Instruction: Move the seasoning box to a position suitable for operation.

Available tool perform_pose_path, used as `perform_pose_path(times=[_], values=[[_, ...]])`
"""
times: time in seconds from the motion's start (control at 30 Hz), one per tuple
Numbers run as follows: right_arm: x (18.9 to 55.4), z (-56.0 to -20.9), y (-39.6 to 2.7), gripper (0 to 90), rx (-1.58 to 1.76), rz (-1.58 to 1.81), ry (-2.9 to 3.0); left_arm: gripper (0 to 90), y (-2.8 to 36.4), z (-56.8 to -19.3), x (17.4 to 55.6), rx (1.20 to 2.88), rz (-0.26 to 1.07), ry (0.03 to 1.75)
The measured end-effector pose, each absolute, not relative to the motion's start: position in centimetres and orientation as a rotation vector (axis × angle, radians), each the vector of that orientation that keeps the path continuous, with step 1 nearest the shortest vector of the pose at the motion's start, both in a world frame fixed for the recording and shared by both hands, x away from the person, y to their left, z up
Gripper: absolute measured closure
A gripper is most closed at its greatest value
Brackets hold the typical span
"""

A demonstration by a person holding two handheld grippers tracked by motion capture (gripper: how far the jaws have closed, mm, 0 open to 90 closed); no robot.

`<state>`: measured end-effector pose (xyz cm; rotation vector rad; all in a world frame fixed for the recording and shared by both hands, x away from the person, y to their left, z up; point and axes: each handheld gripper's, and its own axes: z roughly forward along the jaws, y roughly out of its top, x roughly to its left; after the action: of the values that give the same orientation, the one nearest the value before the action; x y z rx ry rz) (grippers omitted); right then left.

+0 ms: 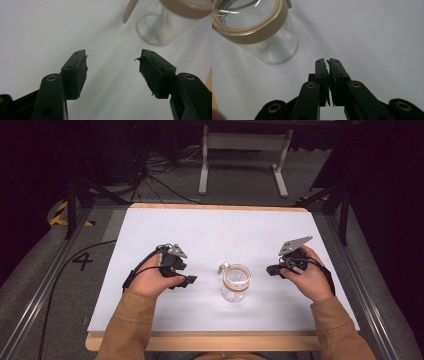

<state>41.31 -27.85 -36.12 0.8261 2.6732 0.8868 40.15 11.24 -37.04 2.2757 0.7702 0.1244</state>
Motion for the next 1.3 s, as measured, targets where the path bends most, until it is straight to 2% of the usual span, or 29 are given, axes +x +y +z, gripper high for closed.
perform_pose_path(times=[0.07,0.13,0.2,0.27,0.4,0.43,0.53,0.7,0.83,0.9,1.03,1.07,1.17,1.3], values=[[41.2,-36.2,-28.1,88.4,0.83,0.954,2.657,40.5,11.2,-36.8,39.9,2.276,0.167,0.823],[41.1,-36.3,-28.3,88.0,0.862,0.998,2.64,40.6,11.5,-36.9,39.9,2.341,0.308,0.912],[41.0,-36.4,-28.5,87.4,0.887,0.983,2.636,40.6,11.9,-36.9,40.0,2.344,0.352,0.896],[41.0,-36.6,-28.6,87.7,0.9,0.984,2.628,40.7,12.0,-37.1,39.9,2.309,0.25,0.856],[40.9,-36.7,-28.6,88.1,0.892,0.991,2.627,41.0,12.0,-37.3,39.7,2.28,0.157,0.859],[40.9,-36.7,-28.5,88.1,0.889,0.991,2.63,45.5,11.9,-37.3,39.7,2.28,0.145,0.877],[40.7,-36.8,-28.3,88.1,0.883,1.005,2.631,48.8,12.0,-37.0,39.9,2.273,0.192,0.861],[40.8,-37.7,-28.3,89.6,0.884,1.0,2.644,57.3,11.4,-36.5,40.1,2.209,0.196,0.785],[40.6,-38.4,-27.7,90.0,0.836,1.038,2.656,52.1,9.9,-37.6,40.3,2.191,0.145,0.693],[40.5,-38.6,-27.4,90.0,0.811,1.054,2.654,57.7,9.1,-38.0,40.5,2.226,0.155,0.656],[40.2,-38.9,-26.7,90.0,0.795,1.089,2.655,82.2,7.9,-38.2,40.8,2.23,0.089,0.643],[40.1,-39.0,-26.6,90.0,0.792,1.097,2.653,85.6,7.7,-38.2,40.8,2.227,0.088,0.649],[40.0,-39.3,-26.2,90.0,0.801,1.1,2.65,89.1,7.1,-38.2,40.8,2.242,0.095,0.643],[40.0,-40.0,-25.6,90.0,0.798,1.118,2.659,89.5,6.3,-38.4,40.9,2.258,0.08,0.619]])
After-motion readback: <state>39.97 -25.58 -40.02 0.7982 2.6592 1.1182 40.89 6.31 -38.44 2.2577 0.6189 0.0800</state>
